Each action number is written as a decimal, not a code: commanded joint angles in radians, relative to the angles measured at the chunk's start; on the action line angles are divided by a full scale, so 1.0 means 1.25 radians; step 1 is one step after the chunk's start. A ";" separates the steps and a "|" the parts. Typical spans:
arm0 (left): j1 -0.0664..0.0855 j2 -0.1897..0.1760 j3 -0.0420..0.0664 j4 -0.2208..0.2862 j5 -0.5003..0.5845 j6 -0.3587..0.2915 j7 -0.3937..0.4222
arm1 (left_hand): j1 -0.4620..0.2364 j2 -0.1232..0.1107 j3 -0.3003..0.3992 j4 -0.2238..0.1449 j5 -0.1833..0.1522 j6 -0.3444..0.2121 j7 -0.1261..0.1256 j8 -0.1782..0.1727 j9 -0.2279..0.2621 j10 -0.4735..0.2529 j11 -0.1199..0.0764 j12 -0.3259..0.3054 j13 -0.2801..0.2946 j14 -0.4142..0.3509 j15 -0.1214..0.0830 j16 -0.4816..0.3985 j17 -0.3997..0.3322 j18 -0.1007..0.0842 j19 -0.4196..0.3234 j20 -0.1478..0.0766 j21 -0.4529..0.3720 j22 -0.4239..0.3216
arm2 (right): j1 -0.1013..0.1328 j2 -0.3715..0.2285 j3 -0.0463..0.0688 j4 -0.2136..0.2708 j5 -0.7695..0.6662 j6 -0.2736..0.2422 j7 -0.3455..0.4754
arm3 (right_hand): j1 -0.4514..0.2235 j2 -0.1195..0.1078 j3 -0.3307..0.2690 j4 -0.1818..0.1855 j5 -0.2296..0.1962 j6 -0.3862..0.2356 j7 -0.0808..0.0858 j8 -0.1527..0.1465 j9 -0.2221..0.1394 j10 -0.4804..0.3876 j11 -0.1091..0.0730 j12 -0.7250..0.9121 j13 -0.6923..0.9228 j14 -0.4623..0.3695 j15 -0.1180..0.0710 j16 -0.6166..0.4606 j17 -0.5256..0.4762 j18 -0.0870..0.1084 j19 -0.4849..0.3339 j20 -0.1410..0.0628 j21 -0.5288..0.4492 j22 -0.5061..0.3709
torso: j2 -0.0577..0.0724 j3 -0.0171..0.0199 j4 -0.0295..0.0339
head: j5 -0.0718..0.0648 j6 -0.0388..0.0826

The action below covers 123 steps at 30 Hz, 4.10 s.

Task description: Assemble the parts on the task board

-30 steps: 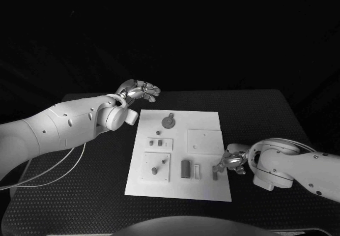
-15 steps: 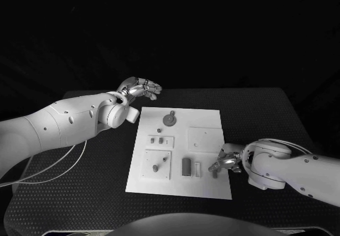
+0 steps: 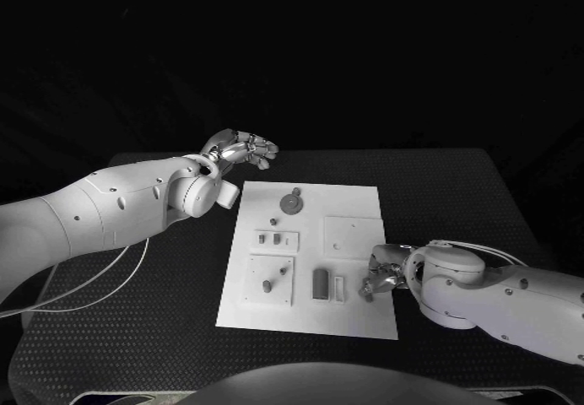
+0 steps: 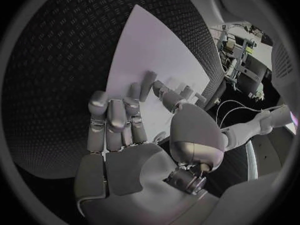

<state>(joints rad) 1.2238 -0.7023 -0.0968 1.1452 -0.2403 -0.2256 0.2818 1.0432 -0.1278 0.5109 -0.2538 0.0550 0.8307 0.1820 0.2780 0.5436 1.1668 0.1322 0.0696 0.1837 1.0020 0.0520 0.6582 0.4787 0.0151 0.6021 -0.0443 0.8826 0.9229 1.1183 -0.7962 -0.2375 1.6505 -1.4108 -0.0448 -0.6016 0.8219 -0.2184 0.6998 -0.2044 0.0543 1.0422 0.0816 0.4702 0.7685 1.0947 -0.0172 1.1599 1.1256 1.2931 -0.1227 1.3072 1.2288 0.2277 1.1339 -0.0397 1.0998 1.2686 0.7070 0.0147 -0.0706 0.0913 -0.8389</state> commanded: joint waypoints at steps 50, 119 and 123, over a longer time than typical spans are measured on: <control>0.001 -0.006 0.001 0.011 -0.008 0.010 -0.001 | -0.007 0.001 -0.001 0.007 -0.004 -0.004 -0.001 0.005 0.001 0.002 -0.002 0.004 0.000 0.002 0.003 -0.007 0.004 0.010 -0.001 0.001 -0.004 0.002 | 0.009 -0.013 -0.007 0.031 0.314 -0.131 0.024 | 0.013 0.138 0.149 -0.045 0.090 0.012 0.006 -0.127 -0.181 0.012 -0.002 -0.017 0.004 0.010 0.004 -0.009 0.007 0.027 -0.004 0.016 0.016 -0.009 | 0.000 -0.0003 -0.0005 | 0.002 -0.006; 0.002 -0.004 0.001 0.012 -0.012 0.013 -0.007 | -0.008 0.000 -0.001 0.009 -0.004 -0.005 0.000 0.005 0.001 0.001 -0.001 0.003 -0.001 0.002 0.003 -0.009 0.007 0.010 -0.001 0.001 -0.005 0.003 | 0.009 0.050 -0.007 0.007 0.379 -0.129 0.042 | -0.061 0.086 0.063 -0.025 0.028 0.016 0.003 -0.130 -0.186 0.015 -0.005 -0.022 0.010 0.017 0.001 -0.013 0.017 0.027 -0.002 0.009 0.020 -0.023 | 0.001 0.0006 -0.0006 | 0.007 -0.012; 0.002 -0.004 0.001 0.011 -0.012 0.013 -0.007 | -0.008 0.000 -0.001 0.009 -0.004 -0.005 0.000 0.005 0.001 0.001 -0.001 0.003 -0.001 0.002 0.003 -0.009 0.008 0.010 -0.001 0.001 -0.005 0.004 | 0.009 0.049 -0.007 0.007 0.378 -0.127 0.046 | -0.060 0.081 0.062 -0.027 0.025 0.015 0.004 -0.130 -0.187 0.014 -0.004 -0.022 0.010 0.016 0.001 -0.015 0.016 0.027 -0.003 0.008 0.020 -0.023 | 0.001 0.0009 -0.0003 | 0.007 -0.011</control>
<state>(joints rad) 1.2243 -0.7093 -0.0968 1.1577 -0.2516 -0.2209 0.2678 1.0394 -0.1237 0.5109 -0.2484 0.0550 0.8307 0.1820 0.2781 0.5443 1.1668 0.1322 0.0696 0.1837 1.0020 0.0520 0.6504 0.4867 0.0151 0.6021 -0.0443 0.8827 0.9262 1.1309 -0.7387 -0.2469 1.6537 -0.9370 -0.2192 -0.5785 0.7474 -0.1100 0.7769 -0.2400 0.0920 1.0589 0.0855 0.3137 0.5358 1.1081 -0.0252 1.1372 1.1375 1.3116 -0.1198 1.2953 1.2499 0.2337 1.1307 -0.0213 1.1191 1.2408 0.7076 0.0154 -0.0709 0.0995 -0.8537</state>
